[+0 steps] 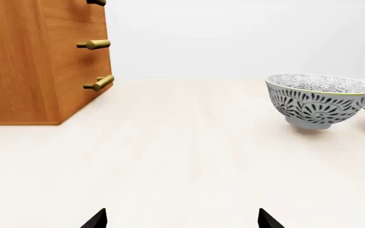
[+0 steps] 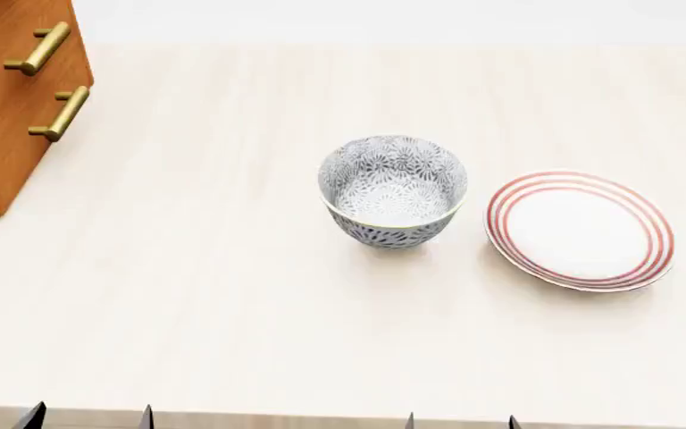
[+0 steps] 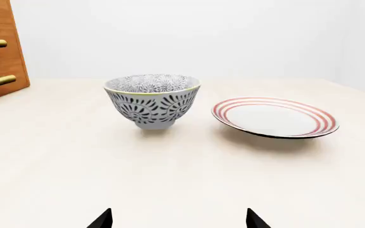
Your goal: Put the bowl on top of the cabinet.
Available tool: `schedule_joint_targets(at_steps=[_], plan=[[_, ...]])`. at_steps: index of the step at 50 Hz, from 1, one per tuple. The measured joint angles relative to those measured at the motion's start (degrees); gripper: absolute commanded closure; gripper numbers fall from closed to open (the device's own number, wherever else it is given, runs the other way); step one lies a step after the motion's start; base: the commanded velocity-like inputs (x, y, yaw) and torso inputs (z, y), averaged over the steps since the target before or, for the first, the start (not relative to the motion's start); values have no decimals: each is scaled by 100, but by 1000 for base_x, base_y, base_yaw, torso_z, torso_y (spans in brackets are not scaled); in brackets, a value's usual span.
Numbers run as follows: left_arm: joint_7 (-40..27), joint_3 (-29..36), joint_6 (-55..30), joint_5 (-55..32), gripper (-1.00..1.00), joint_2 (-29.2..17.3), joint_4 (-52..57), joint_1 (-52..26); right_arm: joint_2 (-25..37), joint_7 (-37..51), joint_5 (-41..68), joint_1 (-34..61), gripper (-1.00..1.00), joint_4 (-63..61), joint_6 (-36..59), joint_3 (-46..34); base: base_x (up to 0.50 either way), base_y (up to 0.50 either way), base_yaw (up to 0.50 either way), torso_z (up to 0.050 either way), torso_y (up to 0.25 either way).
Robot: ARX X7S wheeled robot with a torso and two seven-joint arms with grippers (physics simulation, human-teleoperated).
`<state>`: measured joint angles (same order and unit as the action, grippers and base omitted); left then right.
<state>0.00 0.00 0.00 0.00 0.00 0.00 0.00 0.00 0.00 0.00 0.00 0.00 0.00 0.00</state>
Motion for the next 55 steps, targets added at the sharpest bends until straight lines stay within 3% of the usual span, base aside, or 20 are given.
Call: schedule_joint_targets(at_steps=[22, 45, 55], plan=[[-335, 329, -13, -285, -100, -280, -4, -19, 390, 497, 486, 53, -100, 24, 55, -468, 0, 4, 0, 0, 0], [-558, 536, 32, -467, -100, -464, -43, -52, 541, 744, 648, 124, -100, 99, 37, -662, 0, 408, 0, 0, 0], [-640, 605, 46, -534, -100, -536, -52, -59, 567, 835, 796, 166, -100, 98, 141, -691, 0, 0, 0, 0, 0]])
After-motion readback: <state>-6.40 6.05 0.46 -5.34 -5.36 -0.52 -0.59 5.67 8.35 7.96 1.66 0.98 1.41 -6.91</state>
